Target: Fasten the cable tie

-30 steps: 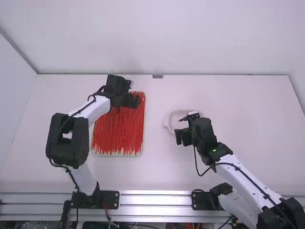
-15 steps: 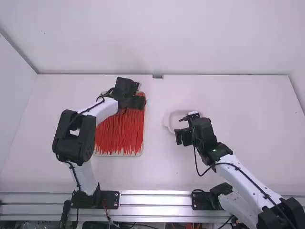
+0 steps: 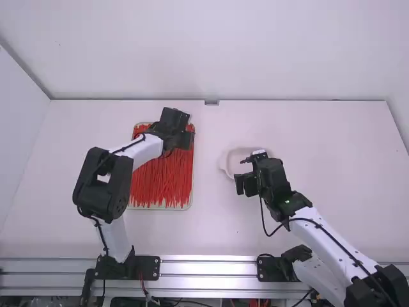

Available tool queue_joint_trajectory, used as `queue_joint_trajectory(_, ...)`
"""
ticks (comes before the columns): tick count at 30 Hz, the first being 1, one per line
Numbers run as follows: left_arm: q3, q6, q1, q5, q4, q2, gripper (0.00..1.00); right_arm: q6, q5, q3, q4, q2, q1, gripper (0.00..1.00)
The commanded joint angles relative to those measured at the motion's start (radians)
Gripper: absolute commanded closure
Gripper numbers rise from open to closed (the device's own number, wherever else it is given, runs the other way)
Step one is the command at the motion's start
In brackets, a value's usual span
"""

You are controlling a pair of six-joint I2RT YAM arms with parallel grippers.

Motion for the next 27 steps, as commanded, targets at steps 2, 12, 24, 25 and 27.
queue_joint_trajectory(2,-0.006,-0.003,-0.002,-0.006,-0.003,0.017,0.51,0.009,0.002,0.032,-0.003,-0.006,-0.001,0.02)
queue_joint_trajectory(12,-0.028,-0.003,0.000,-0.007,0.000,0.018,0.55,0.013,0.001,0.032,-0.003,-0.006,-0.001,0.02)
queue_joint_trajectory(24,-0.106,-0.002,0.000,-0.006,0.124,0.018,0.55,0.012,0.001,0.032,-0.002,-0.006,-0.001,0.02)
queue_joint_trajectory(25,-0.106,0.000,0.000,-0.007,0.128,0.018,0.55,0.012,0.001,0.032,-0.003,-0.006,-0.001,0.02)
queue_joint_trajectory(27,-0.106,0.004,0.001,-0.006,0.144,0.018,0.53,0.012,0.001,0.032,-0.003,-0.006,-0.001,0.02)
